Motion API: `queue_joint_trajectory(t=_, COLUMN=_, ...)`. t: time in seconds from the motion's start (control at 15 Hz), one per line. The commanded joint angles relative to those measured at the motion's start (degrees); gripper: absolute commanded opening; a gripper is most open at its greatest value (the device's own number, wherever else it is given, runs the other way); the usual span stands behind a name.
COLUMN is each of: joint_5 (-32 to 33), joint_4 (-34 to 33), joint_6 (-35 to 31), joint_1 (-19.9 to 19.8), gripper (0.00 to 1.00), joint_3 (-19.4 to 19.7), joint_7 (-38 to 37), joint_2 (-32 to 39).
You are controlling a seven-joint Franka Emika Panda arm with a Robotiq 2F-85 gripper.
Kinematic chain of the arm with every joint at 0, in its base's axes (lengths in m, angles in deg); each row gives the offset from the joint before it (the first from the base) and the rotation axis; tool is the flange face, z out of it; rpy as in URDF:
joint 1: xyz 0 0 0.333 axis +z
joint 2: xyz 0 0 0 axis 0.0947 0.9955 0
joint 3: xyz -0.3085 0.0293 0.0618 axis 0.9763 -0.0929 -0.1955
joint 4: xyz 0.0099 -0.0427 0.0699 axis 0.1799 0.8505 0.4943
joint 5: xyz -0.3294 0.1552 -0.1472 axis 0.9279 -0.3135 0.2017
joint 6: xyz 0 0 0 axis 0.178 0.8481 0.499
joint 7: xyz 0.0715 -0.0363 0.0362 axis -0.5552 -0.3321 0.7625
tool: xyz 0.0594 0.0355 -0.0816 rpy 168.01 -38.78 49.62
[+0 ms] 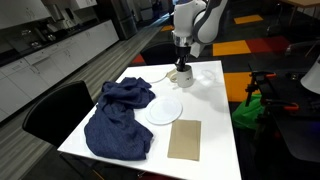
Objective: Pick the marker from the cup and place it on the table
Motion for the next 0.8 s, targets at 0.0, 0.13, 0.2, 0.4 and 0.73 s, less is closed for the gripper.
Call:
queue_joint_trajectory(t=0.0, joint_5=6.5, joint_4=5.8, joint_6=-1.9, joint_1=7.9, gripper=0.05, joint_3=7.6, joint_7=-6.4, joint_2=-7.4)
queue_joint_trajectory(t=0.13, joint_5=11.6, joint_4=7.1, joint_6=-2.1, joint_1=11.0, gripper=0.05, joint_3=11.0, joint_7=-10.4, joint_2=-10.1)
queue_joint_trajectory(t=0.2, joint_5=14.6, joint_4=7.8, joint_6=-2.2, joint_1=13.4, gripper=0.05, joint_3=13.6, joint_7=-12.9, joint_2=-11.7)
queue_joint_trajectory(t=0.4, joint_5=27.9, joint_4=8.1, joint_6=-1.0, joint_1=18.8, gripper=0.05, joint_3=20.4, joint_7=-22.9, joint_2=-16.6)
queue_joint_trajectory(t=0.73, joint_5=50.4, joint_4=7.3, joint_6=3.1, joint_1=22.1, gripper=0.05, joint_3=22.6, joint_7=-39.9, joint_2=-26.1)
